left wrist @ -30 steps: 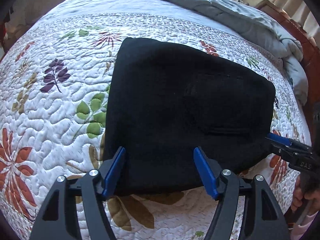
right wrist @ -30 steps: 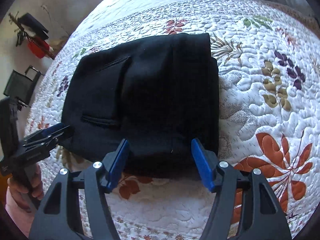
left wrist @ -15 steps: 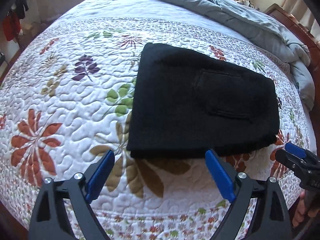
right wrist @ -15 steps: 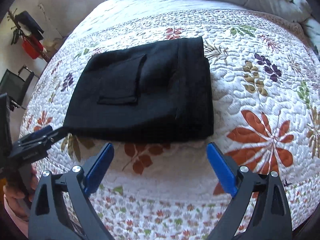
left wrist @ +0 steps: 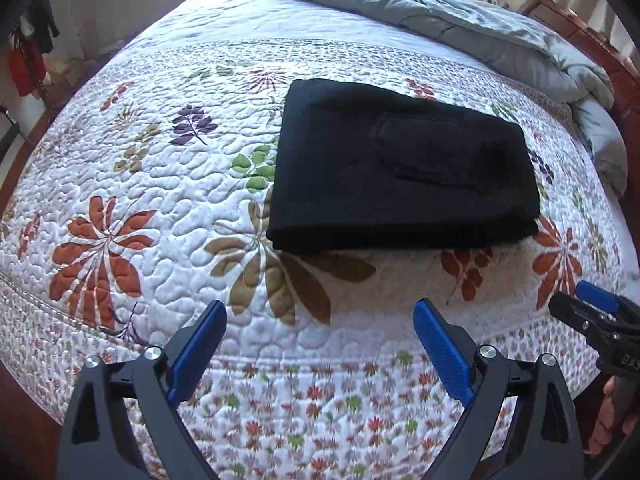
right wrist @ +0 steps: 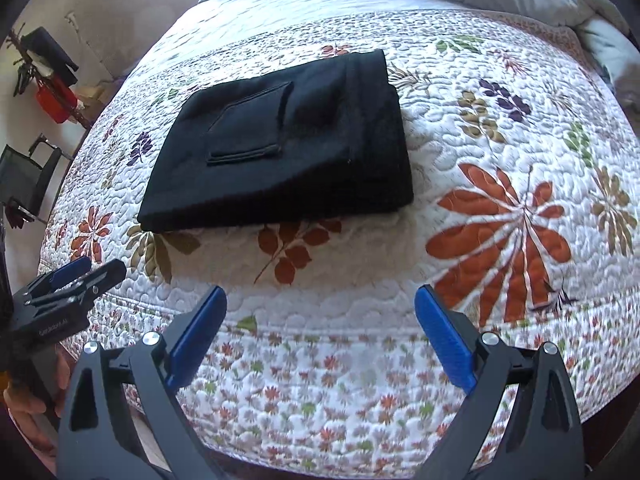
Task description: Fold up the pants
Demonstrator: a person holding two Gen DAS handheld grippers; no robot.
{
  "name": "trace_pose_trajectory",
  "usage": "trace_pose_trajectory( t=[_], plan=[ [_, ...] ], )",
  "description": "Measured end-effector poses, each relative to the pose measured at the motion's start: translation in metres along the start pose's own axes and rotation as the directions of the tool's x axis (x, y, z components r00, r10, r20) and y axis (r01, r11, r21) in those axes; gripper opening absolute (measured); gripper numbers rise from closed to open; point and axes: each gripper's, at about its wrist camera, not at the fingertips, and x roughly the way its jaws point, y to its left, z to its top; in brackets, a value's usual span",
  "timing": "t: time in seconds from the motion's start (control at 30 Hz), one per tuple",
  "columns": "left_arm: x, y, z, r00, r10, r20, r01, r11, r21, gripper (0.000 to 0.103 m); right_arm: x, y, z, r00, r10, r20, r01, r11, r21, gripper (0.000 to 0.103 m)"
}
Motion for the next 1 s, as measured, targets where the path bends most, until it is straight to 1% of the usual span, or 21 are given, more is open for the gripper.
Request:
trace_pose_trajectory(
  t=[0.23, 0.37, 0.5, 0.53, 0.87, 1.0],
  plan=[
    [-0.014, -0.008, -0.011, 1.0, 0.009, 0.008, -0.009, 0.999, 0.033, 0.095, -0.003, 0.006, -0.008, 1.0, -0.014, -0.016, 0.014, 1.0, 0.0, 0.095],
    [-0.022, -0.008, -0.009, 1.0, -0.001, 0.02, 0.0, 1.0, 0.03, 0.095, -0.007, 0.012, -0.007, 1.0, -0.024, -0.008, 0.024, 1.0, -0.011, 0.095],
    [-0.03, -0.009, -0.008, 0.999, 0.008, 0.04, -0.009, 0.999, 0.035, 0.095, -0.01, 0.013, -0.004, 1.0, -0.023, 0.001, 0.023, 1.0, -0.005, 0.096],
    [-0.031, -0.01, -0.007, 0.999, 0.021, 0.046, -0.023, 0.999, 0.038, 0.095, -0.011, 0.014, -0.003, 1.0, -0.024, 0.002, 0.024, 1.0, -0.006, 0.096],
    [-0.037, -0.013, -0.006, 0.997, 0.052, 0.062, -0.056, 0.997, 0.062, 0.095, -0.007, 0.015, -0.003, 0.999, -0.033, -0.013, 0.032, 0.999, -0.009, 0.096],
    [-0.036, -0.012, -0.005, 0.997, 0.048, 0.059, -0.051, 0.997, 0.055, 0.095, -0.004, 0.015, -0.004, 0.999, -0.046, -0.02, 0.046, 0.999, -0.014, 0.096]
  ],
)
